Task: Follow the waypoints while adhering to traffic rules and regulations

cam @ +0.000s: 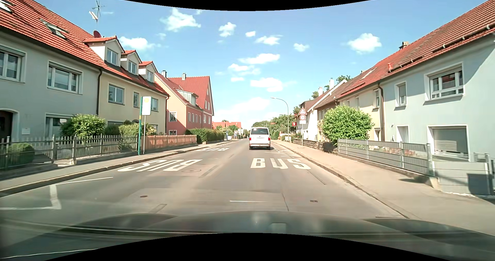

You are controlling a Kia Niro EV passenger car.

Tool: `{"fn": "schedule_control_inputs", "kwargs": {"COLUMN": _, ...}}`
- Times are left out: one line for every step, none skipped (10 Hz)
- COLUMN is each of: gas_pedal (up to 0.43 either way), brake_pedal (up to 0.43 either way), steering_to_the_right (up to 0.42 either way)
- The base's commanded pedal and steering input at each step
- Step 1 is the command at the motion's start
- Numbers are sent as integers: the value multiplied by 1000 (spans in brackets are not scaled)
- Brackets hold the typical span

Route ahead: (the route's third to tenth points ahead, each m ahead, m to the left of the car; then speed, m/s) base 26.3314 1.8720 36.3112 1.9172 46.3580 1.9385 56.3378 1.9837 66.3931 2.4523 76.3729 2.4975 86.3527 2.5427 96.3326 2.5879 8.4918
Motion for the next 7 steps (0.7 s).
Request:
{"fn": "schedule_control_inputs", "kwargs": {"gas_pedal": 138, "brake_pedal": 6, "steering_to_the_right": -2}}
{"fn": "schedule_control_inputs", "kwargs": {"gas_pedal": 138, "brake_pedal": 6, "steering_to_the_right": -2}}
{"fn": "schedule_control_inputs", "kwargs": {"gas_pedal": 138, "brake_pedal": 6, "steering_to_the_right": -1}}
{"fn": "schedule_control_inputs", "kwargs": {"gas_pedal": 138, "brake_pedal": 6, "steering_to_the_right": -2}}
{"fn": "schedule_control_inputs", "kwargs": {"gas_pedal": 138, "brake_pedal": 6, "steering_to_the_right": -4}}
{"fn": "schedule_control_inputs", "kwargs": {"gas_pedal": 130, "brake_pedal": 6, "steering_to_the_right": -4}}
{"fn": "schedule_control_inputs", "kwargs": {"gas_pedal": 130, "brake_pedal": 6, "steering_to_the_right": -3}}
